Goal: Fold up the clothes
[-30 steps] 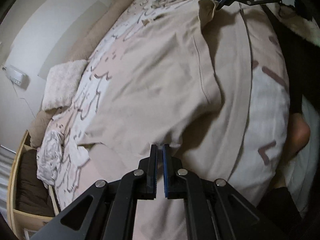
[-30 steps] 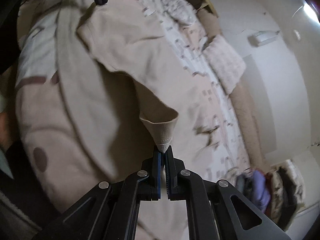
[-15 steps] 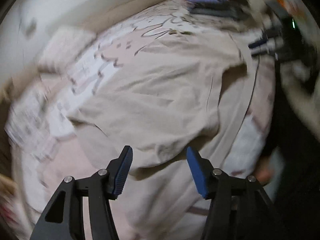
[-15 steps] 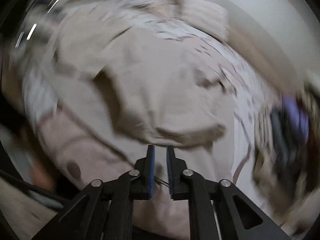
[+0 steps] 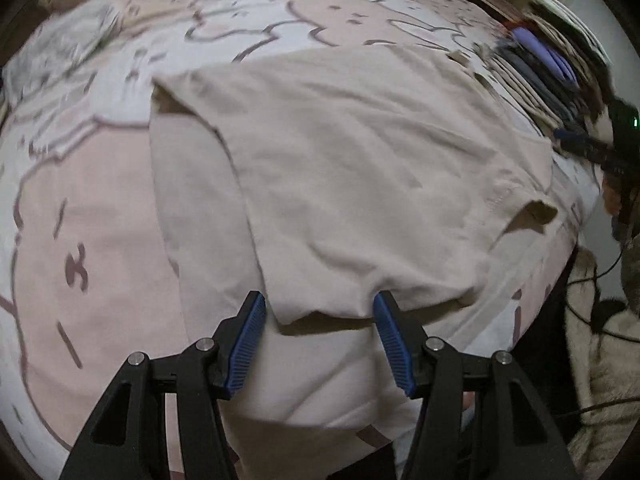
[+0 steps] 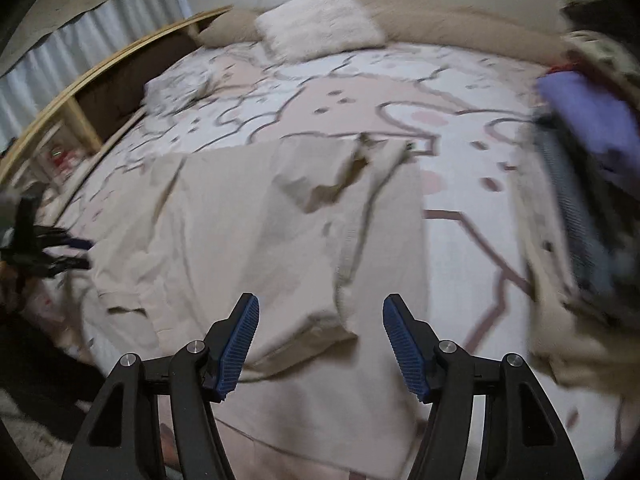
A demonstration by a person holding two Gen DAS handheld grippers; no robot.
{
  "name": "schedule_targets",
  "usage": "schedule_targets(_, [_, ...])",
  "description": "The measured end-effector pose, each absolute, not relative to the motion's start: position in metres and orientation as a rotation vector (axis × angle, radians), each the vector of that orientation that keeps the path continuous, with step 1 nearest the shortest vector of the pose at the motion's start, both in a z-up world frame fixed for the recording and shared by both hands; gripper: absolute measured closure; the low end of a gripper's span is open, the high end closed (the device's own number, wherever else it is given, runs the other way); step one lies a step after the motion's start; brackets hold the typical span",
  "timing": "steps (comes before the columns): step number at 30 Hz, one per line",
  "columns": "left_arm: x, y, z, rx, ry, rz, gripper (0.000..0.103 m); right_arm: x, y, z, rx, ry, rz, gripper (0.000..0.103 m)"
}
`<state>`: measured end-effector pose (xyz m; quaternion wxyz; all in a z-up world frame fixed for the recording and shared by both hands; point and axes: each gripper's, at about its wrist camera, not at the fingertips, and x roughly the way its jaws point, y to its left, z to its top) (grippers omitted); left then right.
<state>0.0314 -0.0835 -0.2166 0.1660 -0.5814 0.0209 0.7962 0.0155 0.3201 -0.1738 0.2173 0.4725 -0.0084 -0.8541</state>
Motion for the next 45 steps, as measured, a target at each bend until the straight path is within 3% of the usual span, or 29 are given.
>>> schedule_targets(5, [0.022, -0.095, -0.224, -1.719, -0.164, 2.223, 0.047, -0.009, 0.309, -0.198, 1.393, -0.001, -2.226, 0.039])
schedule_targets(6, [0.022, -0.093, -0.223, -1.723, -0.171, 2.203, 0.052, -0.012, 0.307, -0.204, 1.413, -0.023, -2.188, 0.039])
schedule_targets(7, [0.021, -0.091, -0.222, -1.726, -0.175, 2.183, 0.069, -0.014, 0.304, -0.209, 1.43, -0.04, -2.148, 0.051])
schedule_targets(8, [0.021, -0.089, -0.221, -1.729, -0.18, 2.163, 0.081, -0.015, 0.3, -0.214, 1.447, -0.045, -2.111, 0.074])
schedule_targets(9, [0.022, -0.087, -0.217, -1.725, -0.157, 2.162, 0.093, -0.014, 0.296, -0.217, 1.459, -0.023, -2.091, 0.084])
schedule_targets(10, [0.023, -0.084, -0.213, -1.721, -0.132, 2.161, 0.093, -0.011, 0.293, -0.215, 1.456, 0.018, -2.099, 0.092])
schedule_targets(20, [0.036, -0.105, -0.2, -1.76, 0.01, 2.245, 0.096, 0.033, 0.316, -0.176, 1.407, 0.079, -2.166, 0.093])
schedule_targets(25, [0.033, -0.112, -0.225, -1.914, 0.147, 2.219, 0.097, 0.036, 0.328, -0.219, 1.583, 0.141, -2.212, 0.093])
schedule_targets(27, [0.034, -0.112, -0.219, -1.888, 0.157, 2.24, 0.097, 0.039, 0.336, -0.221, 1.582, 0.067, -2.257, 0.093])
schedule_targets(29, [0.037, -0.105, -0.203, -1.757, 0.218, 2.293, 0.095, 0.048, 0.341, -0.211, 1.565, -0.02, -2.327, 0.093])
schedule_targets(30, [0.039, -0.101, -0.195, -1.689, 0.249, 2.317, 0.085, 0.053, 0.342, -0.205, 1.545, -0.064, -2.346, 0.093])
schedule_targets(31, [0.043, -0.093, -0.185, -1.588, 0.321, 2.349, 0.066, 0.058, 0.343, -0.199, 1.524, -0.109, -2.364, 0.093])
schedule_targets(33, [0.052, -0.072, -0.171, -1.406, 0.469, 2.372, 0.045, 0.072, 0.335, -0.185, 1.456, -0.154, -2.403, 0.093])
schedule_targets(40, [0.094, 0.001, -0.185, -1.049, 1.047, 2.176, 0.045, 0.102, 0.282, -0.176, 1.345, 0.052, -2.508, 0.093])
schedule_targets(45, [0.111, 0.023, -0.214, -0.969, 1.261, 2.045, 0.045, 0.118, 0.241, -0.188, 1.318, 0.2, -2.526, 0.093])
